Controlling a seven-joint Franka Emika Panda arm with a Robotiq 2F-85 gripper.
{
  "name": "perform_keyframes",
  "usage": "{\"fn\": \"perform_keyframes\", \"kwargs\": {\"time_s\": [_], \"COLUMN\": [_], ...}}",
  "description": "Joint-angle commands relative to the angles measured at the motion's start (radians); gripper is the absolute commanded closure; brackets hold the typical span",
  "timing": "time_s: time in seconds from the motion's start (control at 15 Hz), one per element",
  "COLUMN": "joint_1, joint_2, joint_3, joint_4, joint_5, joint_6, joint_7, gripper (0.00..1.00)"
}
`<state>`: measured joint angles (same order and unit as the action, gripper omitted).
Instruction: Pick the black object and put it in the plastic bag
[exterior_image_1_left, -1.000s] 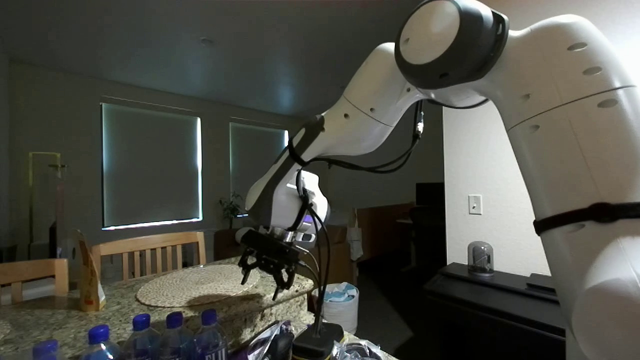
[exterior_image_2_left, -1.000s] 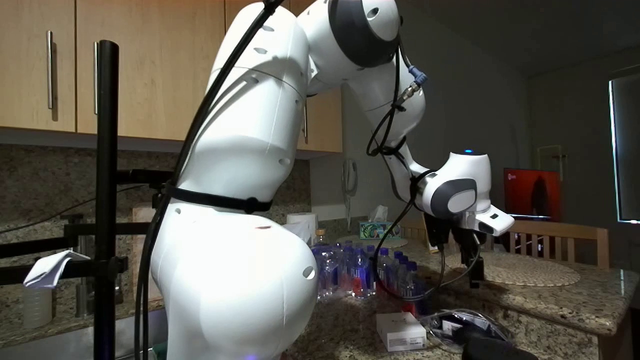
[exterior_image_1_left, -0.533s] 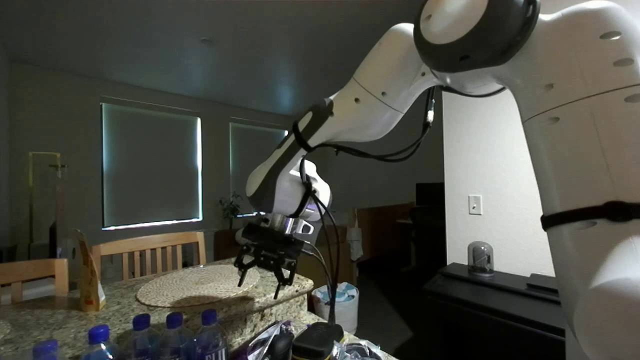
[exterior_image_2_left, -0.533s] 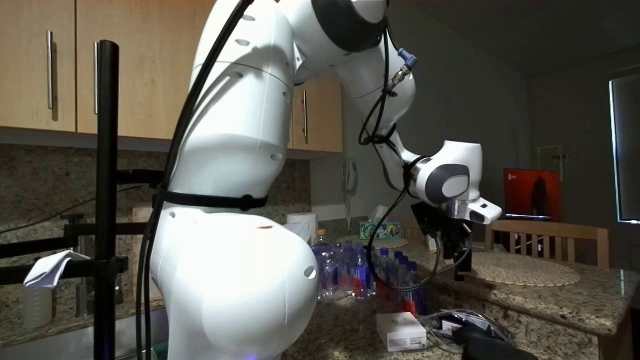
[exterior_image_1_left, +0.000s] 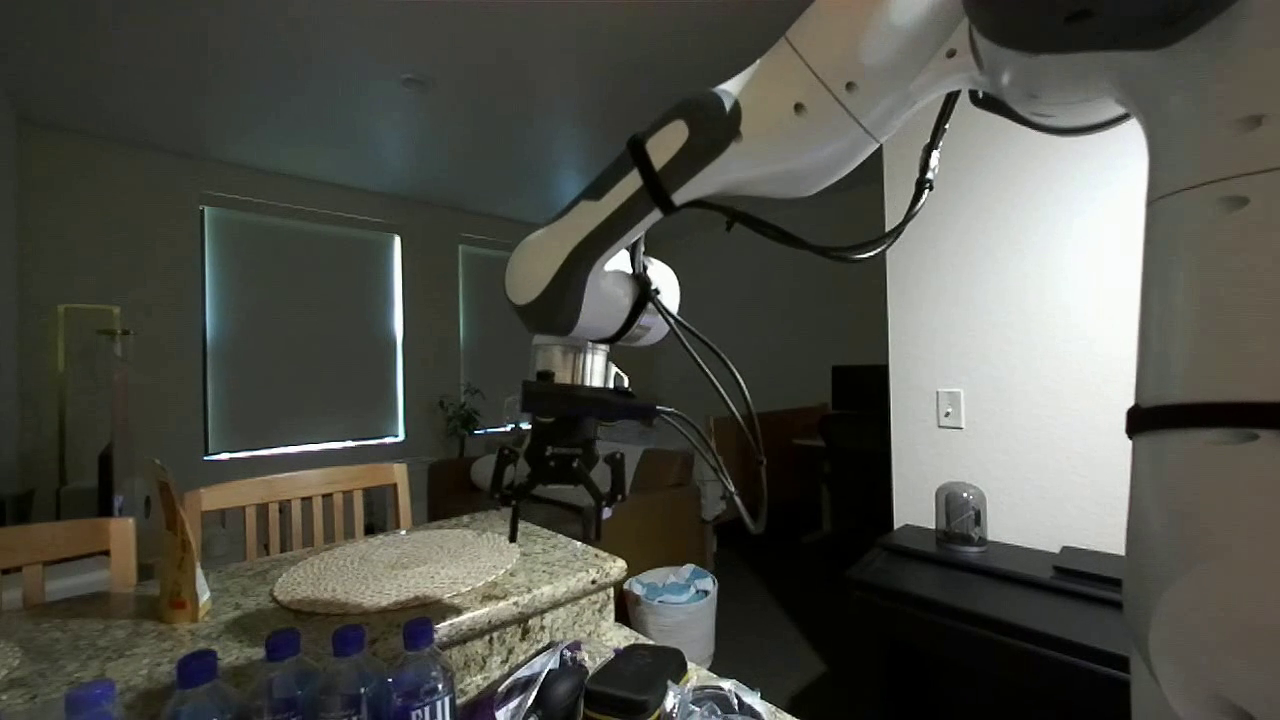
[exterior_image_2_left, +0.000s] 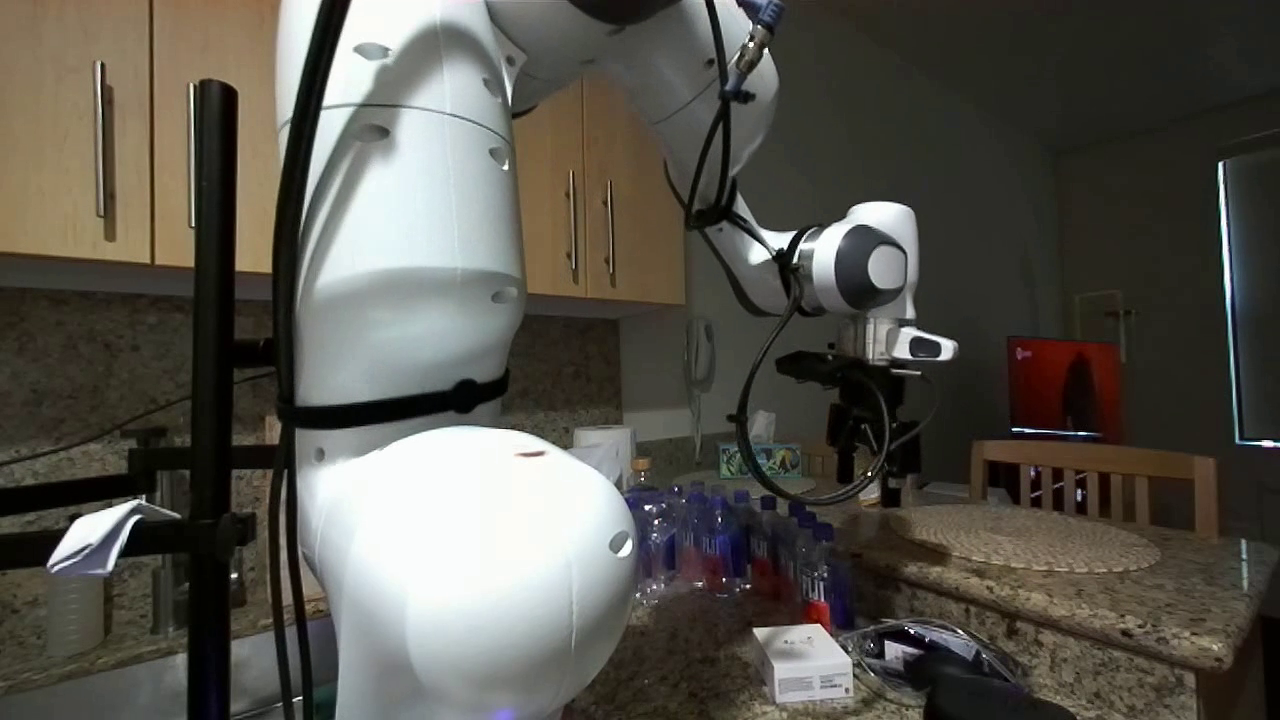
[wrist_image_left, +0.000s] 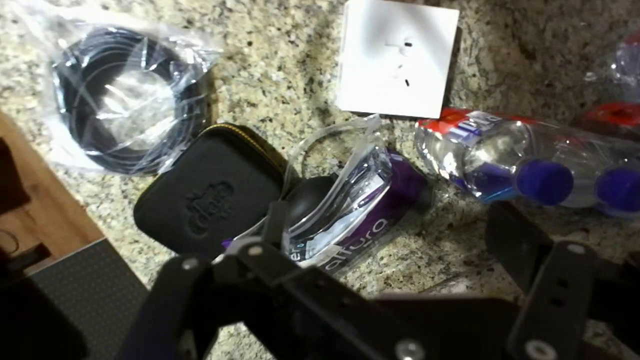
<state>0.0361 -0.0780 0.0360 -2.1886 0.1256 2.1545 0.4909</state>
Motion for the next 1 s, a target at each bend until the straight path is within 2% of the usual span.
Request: {"fn": "perform_keyframes", "kwargs": {"time_s": [0.0, 0.13, 0.2, 0.93], "joint_1": [0.009, 0.013, 0.006, 0.01], "joint_2": [-0.096, -0.123, -0.074, -0.099], "joint_3": [0.034, 0.053, 0.048, 0.06], "joint_4": [-0.073, -0.107, -0.047, -0.077], "joint_5": [-0.133, -0.195, -0.146, -0.177], "joint_6": [-0.009, 0.028, -0.007, 0.001], "joint_7": [-0.041, -0.069, -0.02, -0.038], "gripper": [0.0, 0.0, 0.0, 0.0]}}
